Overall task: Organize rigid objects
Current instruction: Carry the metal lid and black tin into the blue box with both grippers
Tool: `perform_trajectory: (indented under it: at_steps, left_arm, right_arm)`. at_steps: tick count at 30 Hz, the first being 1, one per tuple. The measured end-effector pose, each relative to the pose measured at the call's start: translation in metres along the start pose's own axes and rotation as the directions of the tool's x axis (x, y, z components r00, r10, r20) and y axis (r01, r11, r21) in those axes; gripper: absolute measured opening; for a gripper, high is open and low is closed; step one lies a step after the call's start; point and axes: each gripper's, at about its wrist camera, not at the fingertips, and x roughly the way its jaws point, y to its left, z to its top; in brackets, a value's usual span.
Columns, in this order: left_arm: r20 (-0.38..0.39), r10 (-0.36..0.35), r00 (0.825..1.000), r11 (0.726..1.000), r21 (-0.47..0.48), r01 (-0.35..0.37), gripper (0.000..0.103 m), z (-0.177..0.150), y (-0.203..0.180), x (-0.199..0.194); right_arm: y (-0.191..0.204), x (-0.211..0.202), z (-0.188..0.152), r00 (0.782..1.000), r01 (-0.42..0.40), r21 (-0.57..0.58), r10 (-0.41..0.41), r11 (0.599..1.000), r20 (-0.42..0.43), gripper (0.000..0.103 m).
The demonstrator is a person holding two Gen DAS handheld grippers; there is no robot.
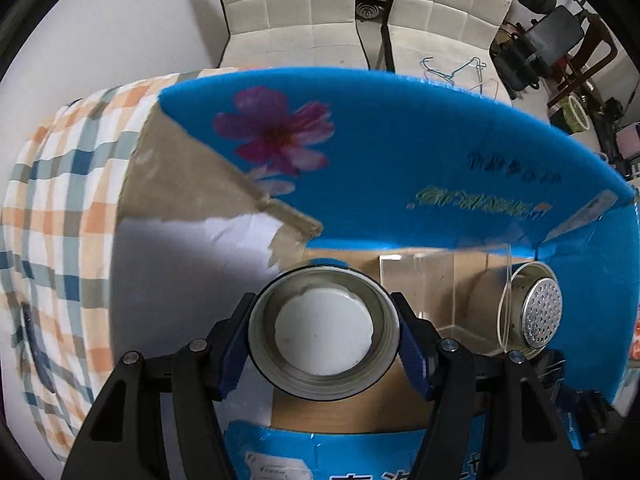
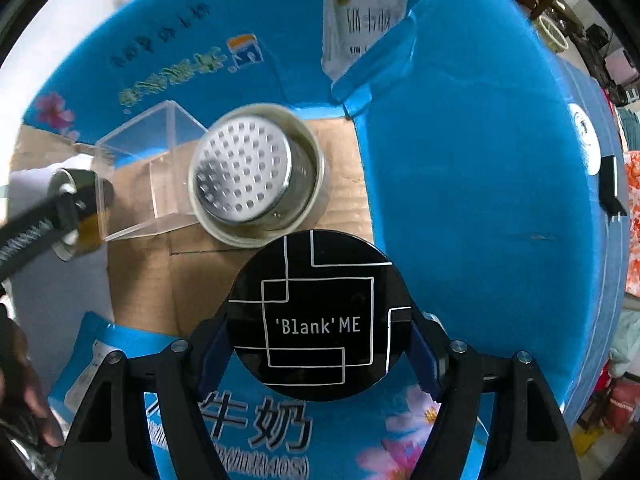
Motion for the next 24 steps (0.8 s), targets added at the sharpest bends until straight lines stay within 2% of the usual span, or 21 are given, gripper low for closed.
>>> perform_trajectory:
  at_steps: [7, 10, 14, 17, 19, 20, 21, 22, 24]
  left_arm:
    - [-0.037, -0.041, 0.998, 0.999, 0.026, 0.042, 0.063, 0.011, -0.001, 0.009]
    - [-0.073, -0.023, 0.997, 0.999, 0.047, 0.027, 0.063, 0.013, -0.004, 0.014]
    - [-0.084, -0.008, 0.996, 0.998, 0.061, 0.013, 0.064, 0.009, -0.007, 0.014]
    - [-0.073, -0.009, 0.997, 0.998, 0.060, 0.013, 0.071, 0.006, -0.009, 0.008]
    - [-0.050, -0.023, 0.999, 0.998, 0.052, 0.026, 0.078, 0.001, -0.008, 0.001]
    - [-0.039, -0.023, 0.999, 0.999, 0.047, 0.024, 0.083, -0.001, -0.008, -0.004]
    - [-0.028, -0.004, 1.000, 0.999, 0.047, 0.005, 0.096, -0.001, -0.007, -0.009]
    - [-0.014, 0.017, 1.000, 0.999, 0.048, -0.016, 0.103, -0.004, -0.005, -0.014]
    - [0.017, 0.002, 1.000, 0.999, 0.041, -0.003, 0.103, -0.011, -0.001, -0.028]
  right_arm:
    - [-0.001, 0.026, 0.004, 0.997, -0.044, 0.028, 0.046, 0.999, -0.062, 0.077]
    - [-0.013, 0.029, 0.000, 0.995, -0.057, 0.036, 0.059, 0.998, -0.079, 0.077]
    - [-0.019, 0.033, 0.001, 0.993, -0.055, 0.042, 0.059, 0.998, -0.102, 0.078]
    - [-0.013, 0.030, 0.012, 0.992, -0.054, 0.038, 0.058, 0.998, -0.111, 0.079]
    - [0.001, 0.029, 0.016, 0.993, -0.049, 0.024, 0.051, 0.999, -0.108, 0.087]
    - [0.002, 0.027, 0.016, 0.993, -0.047, 0.017, 0.049, 0.999, -0.105, 0.089]
    - [0.003, 0.025, 0.016, 0.994, -0.044, 0.011, 0.045, 0.999, -0.102, 0.092]
    - [0.003, 0.022, 0.016, 0.994, -0.040, 0.003, 0.041, 0.999, -0.099, 0.092]
    - [0.002, 0.014, 0.015, 0.996, -0.027, -0.008, 0.026, 1.000, -0.084, 0.092]
